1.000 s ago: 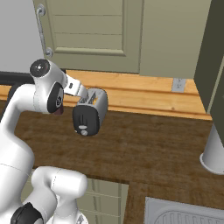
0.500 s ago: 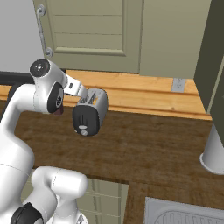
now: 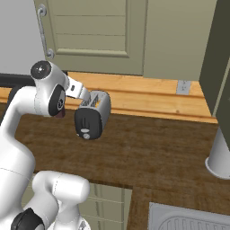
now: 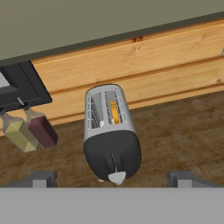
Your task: Start the toaster. Once the lever pops up, take the bread to the plate on the dining counter.
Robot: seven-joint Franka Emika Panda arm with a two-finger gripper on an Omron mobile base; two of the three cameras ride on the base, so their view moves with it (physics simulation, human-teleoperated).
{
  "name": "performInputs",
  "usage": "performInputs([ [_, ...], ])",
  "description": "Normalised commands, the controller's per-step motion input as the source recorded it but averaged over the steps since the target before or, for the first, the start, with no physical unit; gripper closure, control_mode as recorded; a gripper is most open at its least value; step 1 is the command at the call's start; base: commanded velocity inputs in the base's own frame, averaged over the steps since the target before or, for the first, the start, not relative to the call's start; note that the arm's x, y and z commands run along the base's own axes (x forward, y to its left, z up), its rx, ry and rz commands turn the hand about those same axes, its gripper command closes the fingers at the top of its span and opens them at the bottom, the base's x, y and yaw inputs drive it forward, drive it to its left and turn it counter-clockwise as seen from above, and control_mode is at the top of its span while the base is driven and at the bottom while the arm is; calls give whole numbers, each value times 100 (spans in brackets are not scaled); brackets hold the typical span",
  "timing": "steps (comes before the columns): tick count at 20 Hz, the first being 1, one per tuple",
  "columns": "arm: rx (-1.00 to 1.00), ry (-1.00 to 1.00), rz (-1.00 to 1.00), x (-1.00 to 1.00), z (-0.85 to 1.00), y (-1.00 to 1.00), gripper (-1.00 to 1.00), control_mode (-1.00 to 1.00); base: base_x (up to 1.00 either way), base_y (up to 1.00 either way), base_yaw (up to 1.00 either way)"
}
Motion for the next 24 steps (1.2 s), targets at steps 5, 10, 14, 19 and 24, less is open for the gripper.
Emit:
performInputs([
  [5,0,0,0,0,0,0,-100,-100,0,0,0],
  [10,0,0,0,0,0,0,-100,-100,0,0,0],
  [14,0,0,0,0,0,0,-100,-100,0,0,0],
  [19,0,0,0,0,0,0,-100,-100,0,0,0],
  [24,0,0,0,0,0,0,-100,-100,0,0,0],
])
